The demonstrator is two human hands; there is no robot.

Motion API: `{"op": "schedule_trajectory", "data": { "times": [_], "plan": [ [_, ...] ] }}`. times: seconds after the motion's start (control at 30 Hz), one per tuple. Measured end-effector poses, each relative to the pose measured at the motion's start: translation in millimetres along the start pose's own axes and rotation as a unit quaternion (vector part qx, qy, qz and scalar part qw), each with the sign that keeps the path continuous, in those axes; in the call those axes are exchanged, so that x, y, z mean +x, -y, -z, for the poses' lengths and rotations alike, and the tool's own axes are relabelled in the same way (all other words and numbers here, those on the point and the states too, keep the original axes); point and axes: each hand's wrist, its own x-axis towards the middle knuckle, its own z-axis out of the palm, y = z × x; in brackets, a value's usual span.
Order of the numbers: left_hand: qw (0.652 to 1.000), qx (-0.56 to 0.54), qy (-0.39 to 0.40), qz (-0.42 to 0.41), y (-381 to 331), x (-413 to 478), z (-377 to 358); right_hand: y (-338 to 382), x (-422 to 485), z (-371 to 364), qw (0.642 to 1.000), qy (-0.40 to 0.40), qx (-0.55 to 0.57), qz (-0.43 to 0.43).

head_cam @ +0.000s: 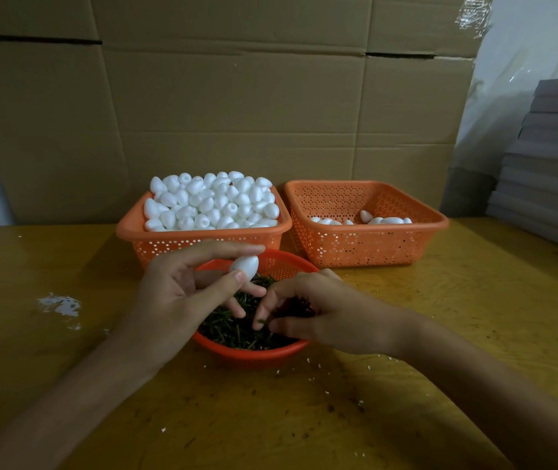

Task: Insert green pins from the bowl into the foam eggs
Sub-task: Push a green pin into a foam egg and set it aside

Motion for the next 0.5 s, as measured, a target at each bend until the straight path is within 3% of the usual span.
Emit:
{"op": "schedule_trajectory", "data": {
  "times": [0.5],
  "plan": [
    [0.996,-0.065,-0.024,0.050,-2.3,1.4,1.3,-0.9,0.4,-0.4,1.000,0.000,-0.006,0.001]
  ]
}}
